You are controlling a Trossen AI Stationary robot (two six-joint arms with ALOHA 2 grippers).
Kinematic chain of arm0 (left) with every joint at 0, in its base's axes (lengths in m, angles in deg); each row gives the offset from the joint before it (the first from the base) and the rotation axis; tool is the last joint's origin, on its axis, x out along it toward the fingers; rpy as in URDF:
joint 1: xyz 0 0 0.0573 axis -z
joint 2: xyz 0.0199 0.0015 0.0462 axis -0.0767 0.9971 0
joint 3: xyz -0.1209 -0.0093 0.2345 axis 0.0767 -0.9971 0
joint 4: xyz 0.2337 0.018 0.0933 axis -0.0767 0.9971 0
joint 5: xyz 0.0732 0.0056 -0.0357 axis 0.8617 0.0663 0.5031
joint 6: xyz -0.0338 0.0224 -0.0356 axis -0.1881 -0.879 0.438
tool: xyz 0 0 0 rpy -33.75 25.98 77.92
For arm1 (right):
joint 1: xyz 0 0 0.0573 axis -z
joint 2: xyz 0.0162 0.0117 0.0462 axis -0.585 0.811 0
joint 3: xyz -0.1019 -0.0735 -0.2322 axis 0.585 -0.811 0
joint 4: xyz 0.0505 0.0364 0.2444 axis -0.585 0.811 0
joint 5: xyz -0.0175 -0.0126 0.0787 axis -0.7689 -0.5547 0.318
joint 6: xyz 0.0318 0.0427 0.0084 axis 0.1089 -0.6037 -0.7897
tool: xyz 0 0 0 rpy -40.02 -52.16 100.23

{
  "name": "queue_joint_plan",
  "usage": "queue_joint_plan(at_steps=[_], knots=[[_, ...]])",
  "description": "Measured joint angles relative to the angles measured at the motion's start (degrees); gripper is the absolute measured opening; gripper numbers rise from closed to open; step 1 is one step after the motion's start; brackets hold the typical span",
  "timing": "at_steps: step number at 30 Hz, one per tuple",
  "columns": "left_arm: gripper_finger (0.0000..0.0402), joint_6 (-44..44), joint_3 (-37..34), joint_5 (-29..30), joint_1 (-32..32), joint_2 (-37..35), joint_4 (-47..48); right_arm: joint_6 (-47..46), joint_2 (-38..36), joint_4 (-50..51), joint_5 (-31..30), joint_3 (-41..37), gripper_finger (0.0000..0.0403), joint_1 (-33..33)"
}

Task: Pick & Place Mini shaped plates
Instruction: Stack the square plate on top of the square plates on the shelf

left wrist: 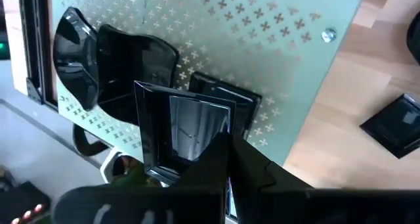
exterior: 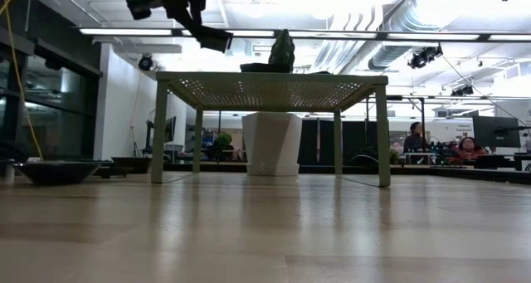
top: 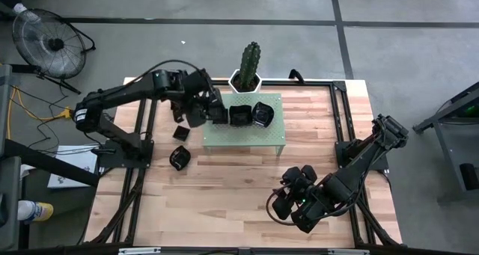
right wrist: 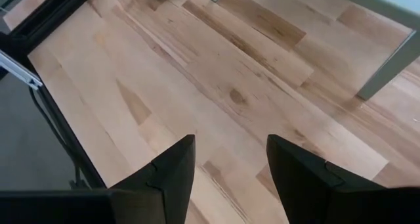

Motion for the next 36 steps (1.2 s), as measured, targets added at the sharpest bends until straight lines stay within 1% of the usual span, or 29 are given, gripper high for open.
queue_joint_plan(at_steps=[3, 8, 10, 12, 17, 20, 26, 30, 36], knots=[[0.0000, -2.86, -0.91, -2.81, -2.70, -0.04, -0.01, -0.41, 0.00, -0.04, 0.00, -0.01, 0.0184, 0.02], [0.0000, -6.21, -4.52, -4.16, -5.10, 0.02, -1.45, -0.96, 0.00, -0.24, -0.51, -0.01, 0.0184, 0.04], [0.0000, -7.35, -5.67, -3.79, -5.06, 0.02, -2.28, -1.66, 0.00, -0.24, -0.57, -0.02, 0.0184, 0.04], [0.0000, -7.64, -6.85, -2.71, -5.03, 0.04, -5.14, -2.16, 0.00, -0.24, -0.55, -0.01, 0.0184, 0.04], [0.0000, -8.61, -7.94, -3.31, -5.03, 0.04, -7.60, -2.93, 0.00, -0.24, -0.46, -0.02, 0.0184, 0.04], [0.0000, -10.54, -8.83, -3.33, -5.03, 0.04, -7.33, -2.97, 0.00, -0.53, -0.44, -0.01, 0.0184, 0.04], [0.0000, -11.85, -10.49, -3.29, -5.03, 0.04, -9.65, -2.97, 0.00, -0.68, -0.44, -0.02, 0.0184, 0.04], [0.0000, -11.94, -10.64, -3.25, -5.03, 0.04, -11.26, -2.97, 0.00, -0.68, -0.42, -0.01, 0.0184, 0.04], [0.0000, -13.13, -10.67, -3.09, -5.03, 0.04, -11.14, -2.99, 0.00, -0.68, -0.39, -0.01, 0.0184, 0.04]])
